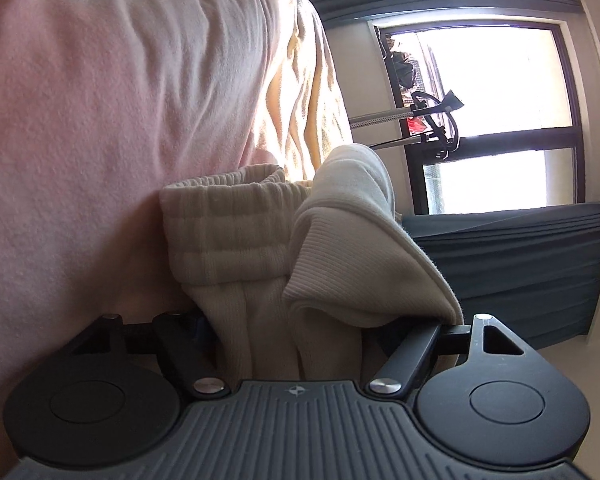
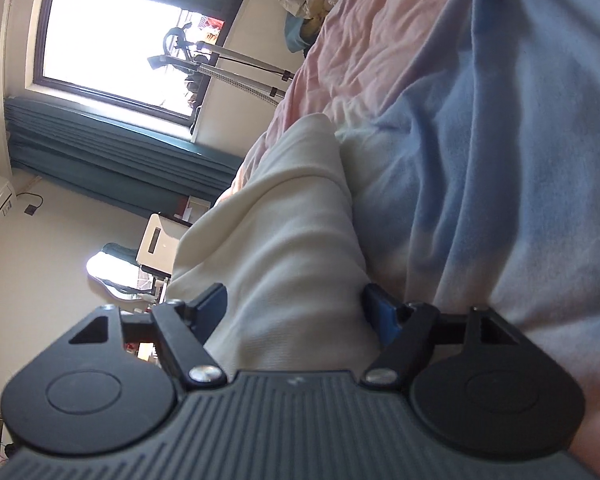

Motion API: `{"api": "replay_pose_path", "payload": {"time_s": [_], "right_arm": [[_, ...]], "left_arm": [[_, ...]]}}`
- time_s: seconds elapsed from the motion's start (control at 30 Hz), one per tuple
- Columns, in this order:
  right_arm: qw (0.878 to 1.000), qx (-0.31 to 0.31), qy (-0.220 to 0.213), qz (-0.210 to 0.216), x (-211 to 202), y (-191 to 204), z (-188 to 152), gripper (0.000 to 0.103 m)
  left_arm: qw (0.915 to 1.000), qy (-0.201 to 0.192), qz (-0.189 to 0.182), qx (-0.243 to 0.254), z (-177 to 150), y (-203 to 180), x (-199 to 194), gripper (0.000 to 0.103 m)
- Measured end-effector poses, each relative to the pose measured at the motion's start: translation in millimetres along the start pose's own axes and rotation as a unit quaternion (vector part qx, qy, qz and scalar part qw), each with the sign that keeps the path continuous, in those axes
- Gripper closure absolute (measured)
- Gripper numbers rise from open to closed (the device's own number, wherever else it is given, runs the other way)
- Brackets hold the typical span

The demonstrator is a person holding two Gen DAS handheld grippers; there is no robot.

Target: Fold clothes

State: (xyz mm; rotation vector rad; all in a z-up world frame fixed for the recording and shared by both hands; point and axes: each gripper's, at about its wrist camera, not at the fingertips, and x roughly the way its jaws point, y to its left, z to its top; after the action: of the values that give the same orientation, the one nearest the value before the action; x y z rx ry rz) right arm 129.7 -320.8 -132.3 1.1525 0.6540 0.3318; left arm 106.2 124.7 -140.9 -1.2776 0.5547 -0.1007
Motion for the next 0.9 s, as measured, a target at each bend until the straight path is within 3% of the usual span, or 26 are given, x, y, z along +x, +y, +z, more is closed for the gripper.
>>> {"api": "replay_pose_path", "payload": {"time_s": [0.17,0.27,0.37,0.47,0.67,0.8,0.9], "right_arm": [[0.999,-0.035,0.024,-0.026,21.3,3.5,4.9,0.031],[0.998,-0.058,0.015,-0.034,29.1,10.1,2.9,0.037],[0.995,-0.081,-0.013,-0.05,24.1,22.6,-3.3,0.056],[0.993,-0.103,-0.035,-0.047,13.3,45.7,-3.5,0.068],[0.988,-0.132,-0.085,-0.005,-34.0,101.9,7.7,0.07],[0.986,-0.119,-0.119,0.017,-80.6,118.5,30.8,0.07],[0.982,-0.116,-0.148,0.02,-129.6,114.6,55.1,0.07]], "left_arm": [[0.9989,0.005,0.022,0.041,-1.8,-5.6,14.0,0.025],[0.9987,-0.003,0.023,0.046,-0.8,-6.0,15.7,0.031],[0.9986,-0.016,0.031,0.04,-0.9,-4.5,13.5,0.056],[0.9979,-0.029,0.028,0.051,-2.1,-15.2,5.7,0.066],[0.9971,-0.018,-0.015,0.072,-11.3,-61.8,-15.4,0.067],[0.9949,0.002,-0.03,0.097,-36.0,-104.7,-15.2,0.067],[0.9911,0.024,-0.053,0.119,-72.1,-139.3,6.2,0.067]]}}
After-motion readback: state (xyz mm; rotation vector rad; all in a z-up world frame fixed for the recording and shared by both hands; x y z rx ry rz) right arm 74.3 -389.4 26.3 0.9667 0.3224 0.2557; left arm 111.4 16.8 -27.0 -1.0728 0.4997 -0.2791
